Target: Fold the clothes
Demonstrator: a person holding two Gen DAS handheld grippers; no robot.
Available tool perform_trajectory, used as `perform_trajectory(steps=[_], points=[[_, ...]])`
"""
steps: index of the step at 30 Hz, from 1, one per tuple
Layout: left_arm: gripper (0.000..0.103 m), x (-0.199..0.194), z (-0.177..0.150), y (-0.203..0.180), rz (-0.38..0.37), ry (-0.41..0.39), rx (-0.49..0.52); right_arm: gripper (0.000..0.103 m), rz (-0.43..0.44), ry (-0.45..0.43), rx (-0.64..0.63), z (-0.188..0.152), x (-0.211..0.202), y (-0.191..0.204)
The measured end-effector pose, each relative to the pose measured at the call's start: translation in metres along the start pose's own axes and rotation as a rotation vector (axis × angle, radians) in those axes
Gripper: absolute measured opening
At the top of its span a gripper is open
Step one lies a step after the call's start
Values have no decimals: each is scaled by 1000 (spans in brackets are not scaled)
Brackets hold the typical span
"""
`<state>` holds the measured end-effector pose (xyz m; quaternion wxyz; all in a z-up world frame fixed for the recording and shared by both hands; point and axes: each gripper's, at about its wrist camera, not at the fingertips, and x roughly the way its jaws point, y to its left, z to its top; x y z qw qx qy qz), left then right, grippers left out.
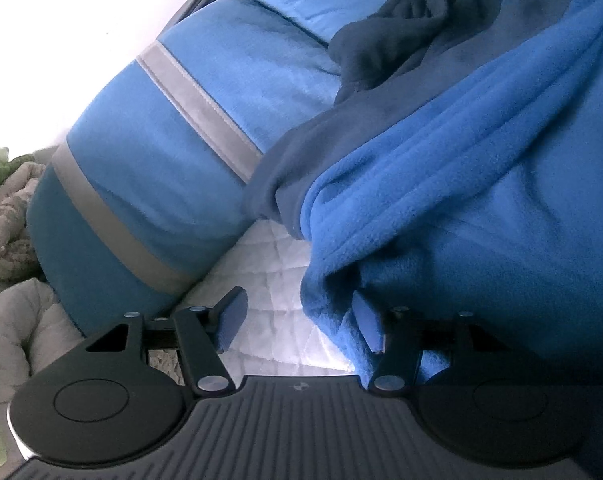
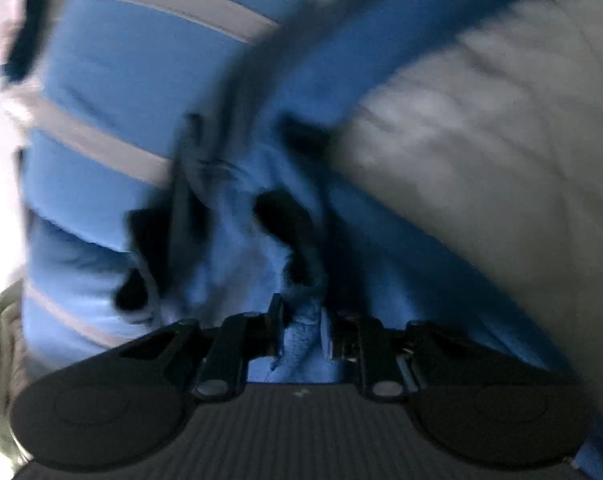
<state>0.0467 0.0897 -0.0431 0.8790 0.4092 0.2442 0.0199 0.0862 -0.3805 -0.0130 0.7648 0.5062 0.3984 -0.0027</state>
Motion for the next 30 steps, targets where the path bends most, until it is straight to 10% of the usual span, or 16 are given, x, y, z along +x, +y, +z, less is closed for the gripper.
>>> perform_trajectory(steps=[10, 17, 30], points=[[54, -1, 9, -5, 27, -52, 88, 19, -72, 6, -41, 0, 3, 5], [10, 10, 9, 1, -45, 4, 12, 19, -69, 4, -55, -3, 2, 6], [9, 3, -9, -6, -26, -7, 135, 19, -50, 24, -10, -9, -2, -7]])
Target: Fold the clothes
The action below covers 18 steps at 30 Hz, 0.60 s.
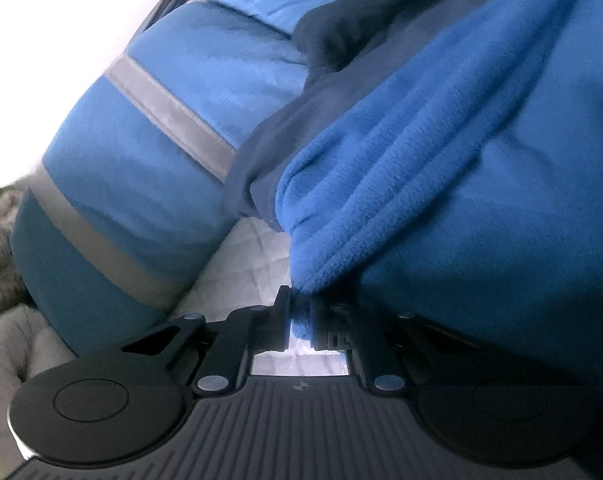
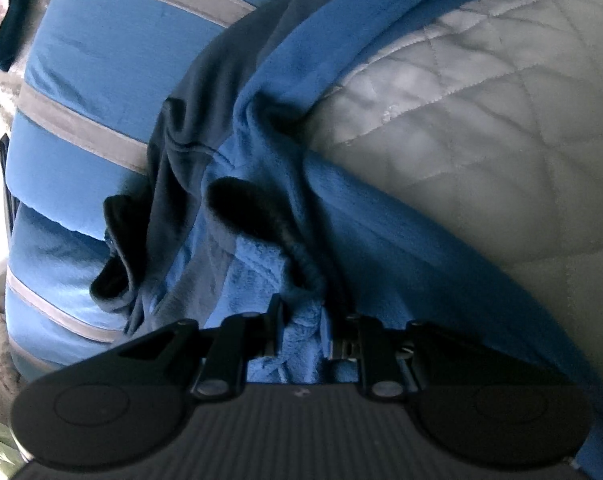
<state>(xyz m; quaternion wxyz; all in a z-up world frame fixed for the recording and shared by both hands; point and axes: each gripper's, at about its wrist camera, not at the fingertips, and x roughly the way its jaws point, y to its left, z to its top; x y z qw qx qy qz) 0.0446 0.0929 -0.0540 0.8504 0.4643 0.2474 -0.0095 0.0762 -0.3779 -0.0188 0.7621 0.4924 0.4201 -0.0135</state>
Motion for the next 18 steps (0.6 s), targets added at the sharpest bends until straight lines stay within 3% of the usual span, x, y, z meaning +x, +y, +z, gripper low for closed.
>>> perform_trajectory(steps=[6, 10, 14, 16, 18], points=[[8, -8, -7, -18, 67, -13, 173, 21, -3, 7, 2, 1, -2, -1], [1, -9, -14, -16, 81, 27, 189, 27, -4, 10, 12, 1, -2, -2], [5, -19, -18, 24, 69, 75, -89, 35, -11, 6, 6, 0, -4, -1], [14, -25, -20, 45, 63, 99, -230, 36, -14, 4, 3, -1, -4, -1], [62, -28, -27, 78, -9, 121, -536, 36, -18, 2, 1, -2, -5, 0]])
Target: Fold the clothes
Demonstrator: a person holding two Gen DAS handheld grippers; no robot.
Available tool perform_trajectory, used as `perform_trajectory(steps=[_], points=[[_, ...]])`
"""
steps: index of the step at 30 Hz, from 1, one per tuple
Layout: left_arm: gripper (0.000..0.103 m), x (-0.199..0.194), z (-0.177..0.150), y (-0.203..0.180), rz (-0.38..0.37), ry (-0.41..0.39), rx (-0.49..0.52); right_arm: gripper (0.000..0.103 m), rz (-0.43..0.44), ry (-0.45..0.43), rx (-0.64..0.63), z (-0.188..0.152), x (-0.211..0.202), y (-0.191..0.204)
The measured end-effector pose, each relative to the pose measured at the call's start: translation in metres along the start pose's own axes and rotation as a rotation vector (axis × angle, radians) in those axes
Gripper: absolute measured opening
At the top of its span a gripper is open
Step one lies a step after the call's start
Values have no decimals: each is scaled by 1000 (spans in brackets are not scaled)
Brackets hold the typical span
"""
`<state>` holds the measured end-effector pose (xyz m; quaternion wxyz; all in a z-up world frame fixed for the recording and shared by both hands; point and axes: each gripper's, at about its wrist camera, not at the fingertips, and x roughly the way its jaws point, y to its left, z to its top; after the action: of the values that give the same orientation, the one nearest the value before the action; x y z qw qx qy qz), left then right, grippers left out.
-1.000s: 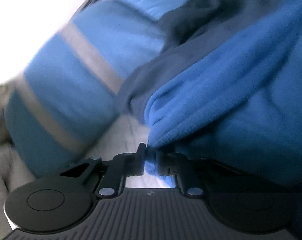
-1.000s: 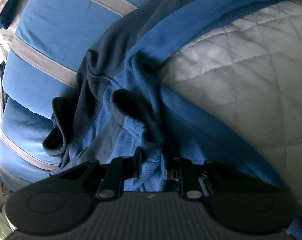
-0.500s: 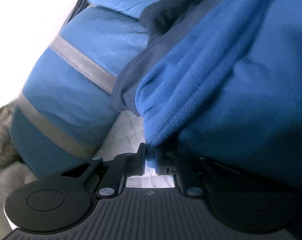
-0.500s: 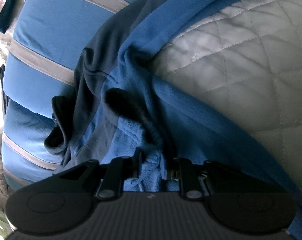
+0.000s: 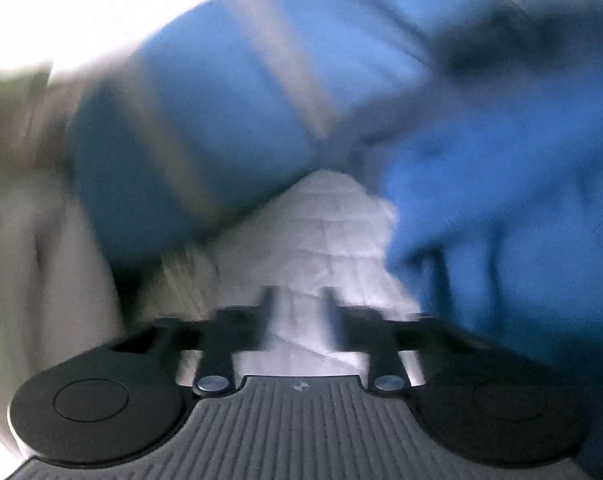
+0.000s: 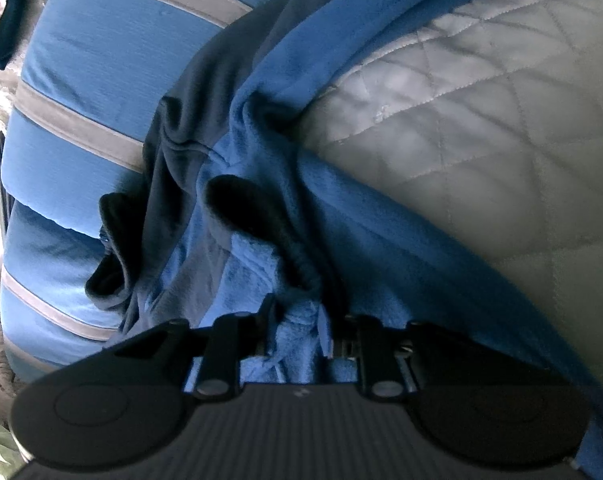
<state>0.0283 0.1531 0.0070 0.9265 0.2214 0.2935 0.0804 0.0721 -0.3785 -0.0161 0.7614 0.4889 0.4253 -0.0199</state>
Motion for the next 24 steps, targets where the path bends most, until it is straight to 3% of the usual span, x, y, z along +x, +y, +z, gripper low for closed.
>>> perform_trajectory(steps=[2, 5, 8, 10, 15, 20, 24], points=[[79, 4, 1, 39, -135, 35, -378, 37, -3, -2, -3, -1, -1, 0], [79, 23, -14, 75, -323, 108, -813, 37, -8, -5, -7, -2, -2, 1], [79, 46, -31, 82, -446, 156, -1034, 37, -13, -8, -11, -2, -2, 2], [78, 59, -35, 79, -531, 166, -1083, 38, -13, -9, -12, -3, -2, 2], [78, 73, -30, 70, -648, 137, -1116, 39, -17, -13, -18, -4, -1, 3], [77, 79, -25, 58, -719, 144, -1074, 39, -29, -18, -30, -4, 0, 5], [77, 85, -26, 57, -763, 129, -1112, 39, -35, -21, -39, -4, 0, 7]])
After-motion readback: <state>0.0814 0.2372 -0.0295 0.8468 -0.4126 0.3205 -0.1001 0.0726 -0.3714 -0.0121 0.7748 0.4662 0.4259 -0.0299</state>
